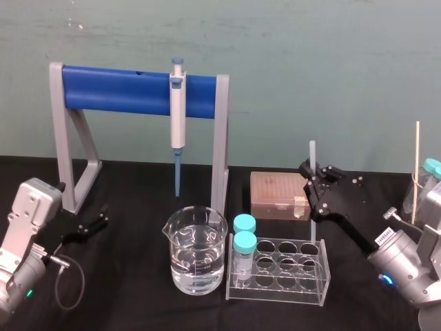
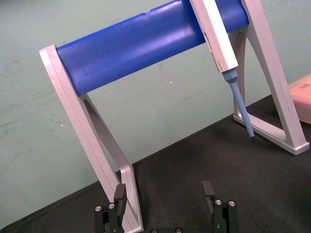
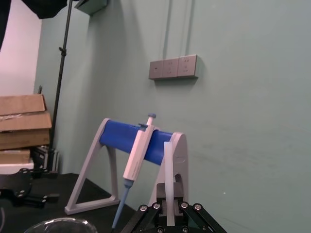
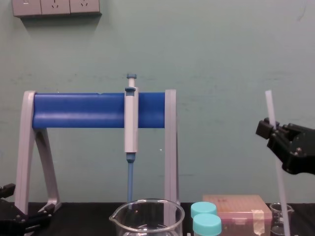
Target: Pick up the stirring rod with one hand, then place it down.
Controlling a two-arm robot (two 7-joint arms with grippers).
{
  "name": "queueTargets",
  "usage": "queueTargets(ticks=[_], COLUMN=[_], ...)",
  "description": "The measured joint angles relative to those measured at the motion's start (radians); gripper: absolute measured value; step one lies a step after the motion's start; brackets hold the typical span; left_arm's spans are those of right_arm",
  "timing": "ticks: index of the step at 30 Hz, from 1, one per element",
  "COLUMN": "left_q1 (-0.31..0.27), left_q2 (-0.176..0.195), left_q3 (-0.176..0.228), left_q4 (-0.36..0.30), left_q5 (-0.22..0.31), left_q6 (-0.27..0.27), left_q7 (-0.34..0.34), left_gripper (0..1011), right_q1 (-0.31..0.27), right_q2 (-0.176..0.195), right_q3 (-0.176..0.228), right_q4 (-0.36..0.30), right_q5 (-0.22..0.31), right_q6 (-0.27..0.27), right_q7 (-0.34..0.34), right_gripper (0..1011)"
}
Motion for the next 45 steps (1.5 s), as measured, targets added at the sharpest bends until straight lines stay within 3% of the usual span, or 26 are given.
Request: queueTargets(ticks=[26,39,45], left_q1=[0.0,0.0,0.0], left_q2=[0.0,0.0,0.0], left_q3=[0.0,0.0,0.0], left_q4=[0.0,0.0,0.0], left_q5=[0.0,0.0,0.0], left_q6=[0.0,0.0,0.0], left_q7=[0.0,0.0,0.0], left_gripper=[1001,1000,1000], right_q1=[0.06,0.078,0.083], right_q2=[0.014,0.034,0.042], right_q3=[-0.07,-0.099,-0.107], right_q4=[0.127,0.149,0.15], right_q5=[0.034,0.008,-0.018], right_q6=[0.036,0.078,0.116], right_q7=[0.059,0.053,0.019], right_gripper=[75,75,75])
